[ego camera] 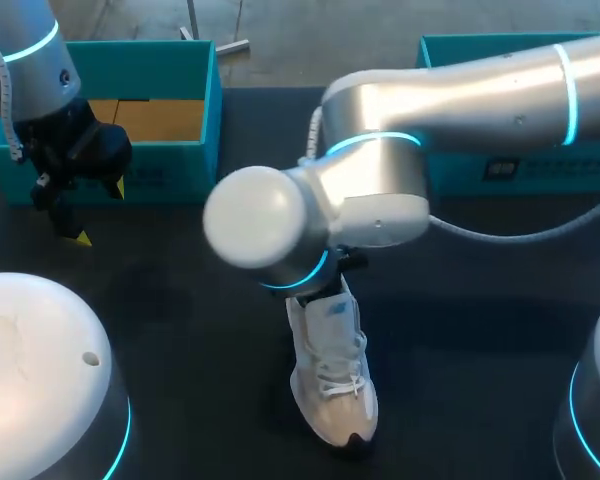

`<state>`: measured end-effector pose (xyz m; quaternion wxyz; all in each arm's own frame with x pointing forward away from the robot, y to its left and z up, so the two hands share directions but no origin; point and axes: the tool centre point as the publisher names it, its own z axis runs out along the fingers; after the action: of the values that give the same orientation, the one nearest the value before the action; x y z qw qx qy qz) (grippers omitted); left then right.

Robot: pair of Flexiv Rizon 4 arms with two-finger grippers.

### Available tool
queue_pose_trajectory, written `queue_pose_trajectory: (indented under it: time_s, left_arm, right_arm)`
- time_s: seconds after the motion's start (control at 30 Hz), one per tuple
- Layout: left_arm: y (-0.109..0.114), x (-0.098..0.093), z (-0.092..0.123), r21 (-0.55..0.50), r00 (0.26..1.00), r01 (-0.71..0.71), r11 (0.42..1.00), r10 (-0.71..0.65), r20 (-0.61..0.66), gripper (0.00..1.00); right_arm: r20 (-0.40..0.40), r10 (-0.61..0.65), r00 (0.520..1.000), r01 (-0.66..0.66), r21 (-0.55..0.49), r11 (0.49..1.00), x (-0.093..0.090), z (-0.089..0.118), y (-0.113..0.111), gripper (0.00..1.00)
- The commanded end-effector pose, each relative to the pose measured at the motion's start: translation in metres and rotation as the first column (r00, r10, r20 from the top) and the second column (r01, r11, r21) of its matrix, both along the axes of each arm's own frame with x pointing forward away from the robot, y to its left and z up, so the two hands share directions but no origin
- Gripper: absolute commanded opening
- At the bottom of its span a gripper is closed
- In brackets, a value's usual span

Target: Take the shoe out of the shoebox, open the shoe tongue, remove and reinsert the insole, then place the shoe into the shoebox

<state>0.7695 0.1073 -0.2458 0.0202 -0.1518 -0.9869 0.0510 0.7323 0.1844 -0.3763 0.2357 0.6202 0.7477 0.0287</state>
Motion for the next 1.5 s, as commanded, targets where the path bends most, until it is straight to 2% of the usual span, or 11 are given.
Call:
queue_pose_trajectory:
  time_s: [0.03,0.27,0.4,0.6,0.8,1.03,1.13,1.33,1.5]
  left_arm:
    - [0.0,-0.001,0.0,0.004,1.0,0.0,1.0,0.0,0.001,1.0]
    - [0.0,-0.001,0.0,0.004,1.0,0.0,1.0,0.0,0.001,1.0]
    - [0.0,-0.001,0.0,0.004,1.0,0.0,1.0,0.0,0.001,1.0]
    - [0.0,-0.001,0.0,0.004,1.0,0.0,1.0,0.0,0.001,1.0]
    - [0.0,-0.001,0.0,0.004,1.0,0.0,1.0,0.0,0.001,1.0]
    - [0.0,-0.001,0.0,0.004,1.0,0.0,1.0,0.0,0.001,1.0]
    - [0.0,-0.001,0.0,0.004,1.0,0.0,1.0,0.0,0.001,1.0]
    - [0.0,-0.001,0.0,0.004,1.0,0.0,1.0,0.0,0.001,1.0]
    - [0.0,-0.001,0.0,0.004,1.0,0.0,1.0,0.0,0.001,1.0]
  right_arm:
    - [0.037,-0.072,0.997,0.076,-0.132,0.988,-0.008,-0.013,0.024,0.0]
    - [-0.001,-0.101,0.995,0.098,-0.212,0.972,-0.002,-0.036,0.026,0.0]
    - [-0.025,-0.103,0.994,0.095,-0.205,0.974,0.001,-0.047,0.024,0.0]
    - [0.005,-0.08,0.997,0.08,-0.184,0.98,-0.007,-0.032,0.027,0.0]
    - [0.044,-0.086,0.995,0.094,-0.228,0.969,-0.014,-0.017,0.026,0.0]
    - [0.037,-0.098,0.995,0.104,-0.27,0.957,-0.011,-0.02,0.016,0.0]
    - [0.013,-0.107,0.994,0.107,-0.277,0.955,-0.006,-0.028,0.008,0.0]
    - [-0.065,-0.108,0.992,0.093,-0.196,0.976,-0.002,-0.053,0.003,0.0]
    - [-0.094,-0.071,0.993,0.063,-0.092,0.994,-0.011,-0.052,0.012,0.0]
